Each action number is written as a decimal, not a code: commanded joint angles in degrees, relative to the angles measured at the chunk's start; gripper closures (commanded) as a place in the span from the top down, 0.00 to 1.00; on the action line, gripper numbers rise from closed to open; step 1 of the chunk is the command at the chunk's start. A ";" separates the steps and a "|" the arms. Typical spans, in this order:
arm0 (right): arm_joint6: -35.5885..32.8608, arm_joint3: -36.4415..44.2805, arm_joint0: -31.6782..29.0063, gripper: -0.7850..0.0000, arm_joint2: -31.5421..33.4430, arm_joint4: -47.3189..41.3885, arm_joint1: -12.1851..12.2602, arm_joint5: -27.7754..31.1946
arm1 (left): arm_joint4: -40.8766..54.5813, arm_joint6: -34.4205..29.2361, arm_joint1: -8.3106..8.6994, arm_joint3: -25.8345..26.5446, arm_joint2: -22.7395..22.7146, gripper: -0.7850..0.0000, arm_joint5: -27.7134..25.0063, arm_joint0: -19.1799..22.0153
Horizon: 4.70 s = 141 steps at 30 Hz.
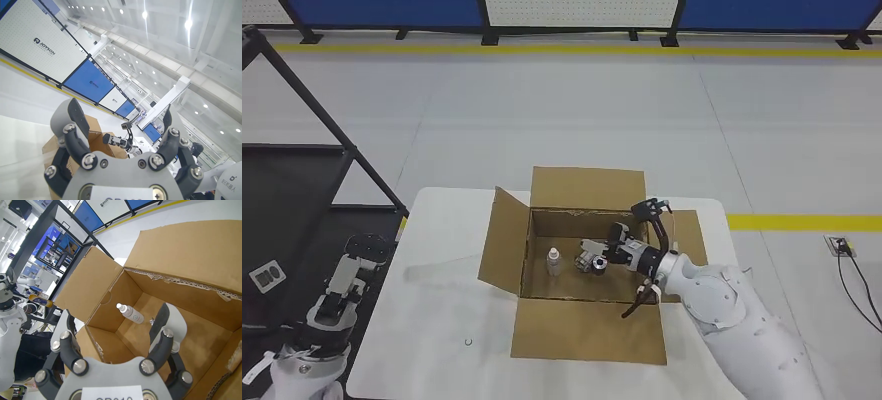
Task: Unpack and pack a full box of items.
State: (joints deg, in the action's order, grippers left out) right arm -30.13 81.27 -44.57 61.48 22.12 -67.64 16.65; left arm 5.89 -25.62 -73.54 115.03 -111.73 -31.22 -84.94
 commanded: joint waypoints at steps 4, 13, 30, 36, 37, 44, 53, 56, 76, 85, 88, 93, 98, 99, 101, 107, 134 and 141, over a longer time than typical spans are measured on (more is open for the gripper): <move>-0.13 0.07 -0.08 1.00 0.15 -0.11 0.03 0.10 | 0.02 -0.04 0.01 -0.01 -0.04 1.00 0.00 -0.04; -1.32 1.17 0.40 1.00 -2.47 5.32 -0.26 -1.37 | -0.15 0.30 0.04 0.45 0.43 1.00 0.61 -0.08; -9.83 -11.75 17.75 1.00 -24.55 28.22 -7.63 -6.56 | 5.16 1.17 0.74 0.16 -1.99 1.00 1.20 -1.93; -10.18 -20.10 22.55 1.00 -29.78 28.09 -11.87 -7.59 | 5.59 1.64 0.90 0.27 -2.45 1.00 0.70 -2.70; -9.85 -21.47 23.10 1.00 -30.35 28.05 -12.53 -8.05 | 5.64 1.68 0.93 0.32 -2.51 1.00 0.67 -2.78; -7.08 -28.75 25.35 0.75 -33.00 27.34 -16.32 -7.35 | 5.53 2.02 1.16 0.49 -2.59 1.00 1.02 -2.82; -6.25 -35.92 27.25 0.00 -33.93 26.37 -19.62 -4.53 | 4.73 2.38 1.47 0.12 -1.93 1.00 1.60 -2.00; -5.80 -37.46 27.61 0.00 -33.84 26.37 -20.32 -3.68 | 4.48 2.55 1.57 0.08 -1.74 1.00 1.89 -1.72; -5.05 -15.83 17.52 0.00 -19.85 37.69 -12.63 -5.31 | 2.79 3.02 2.14 -0.93 1.73 1.00 3.05 0.49; -5.85 9.16 0.82 0.00 -5.52 46.34 -7.00 -9.36 | 1.09 2.81 2.34 -0.83 3.69 1.00 3.78 1.64; -4.69 10.86 -0.91 0.00 -4.03 46.04 -6.74 -10.38 | 1.09 2.81 2.34 -0.83 3.69 1.00 3.78 1.64; -4.69 10.86 -0.91 0.00 -4.03 46.04 -6.74 -10.38 | 1.09 2.81 2.34 -0.83 3.69 1.00 3.78 1.64; -4.69 10.86 -0.91 0.00 -4.03 46.04 -6.74 -10.38 | 1.09 2.81 2.34 -0.83 3.69 1.00 3.78 1.64; -4.69 10.86 -0.91 0.00 -4.03 46.04 -6.74 -10.38 | 1.09 2.81 2.34 -0.83 3.69 1.00 3.78 1.64; -4.26 10.94 -1.23 0.00 -4.09 46.16 -6.74 -10.29 | 1.09 2.81 2.34 -0.83 3.69 1.00 3.78 1.64; -2.99 13.85 -2.17 0.00 -0.34 46.28 -6.30 -9.87 | 1.47 3.50 2.47 -0.27 3.46 1.00 5.38 1.23; -12.37 9.93 -18.57 0.00 38.47 46.50 -0.73 -7.13 | 1.39 5.09 2.93 -0.07 4.23 1.00 6.05 3.14; -13.17 2.23 -17.00 0.00 37.75 46.08 -0.01 -1.01 | 1.39 5.09 2.93 -0.07 4.23 1.00 6.05 3.14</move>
State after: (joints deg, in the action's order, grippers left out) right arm -43.28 84.06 -61.62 99.32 68.45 -67.75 14.90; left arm 7.28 -20.53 -70.60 114.96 -107.50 -25.17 -81.80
